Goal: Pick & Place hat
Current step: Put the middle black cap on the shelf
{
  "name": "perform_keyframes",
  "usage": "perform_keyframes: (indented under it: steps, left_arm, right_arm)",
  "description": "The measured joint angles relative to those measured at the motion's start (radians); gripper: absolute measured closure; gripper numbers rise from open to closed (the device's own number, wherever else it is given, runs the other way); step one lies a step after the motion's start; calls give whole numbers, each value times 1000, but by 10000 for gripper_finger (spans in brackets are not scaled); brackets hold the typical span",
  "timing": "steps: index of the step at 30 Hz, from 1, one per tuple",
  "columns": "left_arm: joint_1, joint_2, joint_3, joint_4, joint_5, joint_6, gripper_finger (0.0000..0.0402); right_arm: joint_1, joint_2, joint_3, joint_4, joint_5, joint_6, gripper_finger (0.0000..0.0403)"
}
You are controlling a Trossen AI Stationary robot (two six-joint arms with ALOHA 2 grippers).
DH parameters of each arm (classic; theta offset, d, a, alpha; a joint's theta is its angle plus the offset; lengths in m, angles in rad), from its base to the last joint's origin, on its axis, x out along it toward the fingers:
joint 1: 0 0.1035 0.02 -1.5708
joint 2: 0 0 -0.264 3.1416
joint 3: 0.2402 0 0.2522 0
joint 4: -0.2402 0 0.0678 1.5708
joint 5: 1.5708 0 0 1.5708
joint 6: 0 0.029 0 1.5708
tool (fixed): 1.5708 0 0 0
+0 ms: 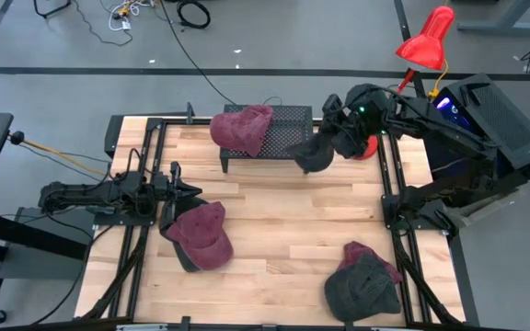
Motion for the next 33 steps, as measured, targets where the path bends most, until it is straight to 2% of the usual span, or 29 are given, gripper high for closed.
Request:
perform_keyframes:
  steps: [13,25,30,33]
  left_arm:
    - [0,0,0,0,0,0,381]
    - [0,0,0,0,0,0,381]
    - [0,0,0,0,0,0,381]
    - [0,0,0,0,0,0,381]
  right_arm:
    - [-97,99,0,129,1,-154,392]
    - [-123,157,-1,288,33,-187,392]
    - [-147,157,-1,291,21,-208,392]
    - [-168,157,-1,291,-36,-211,392]
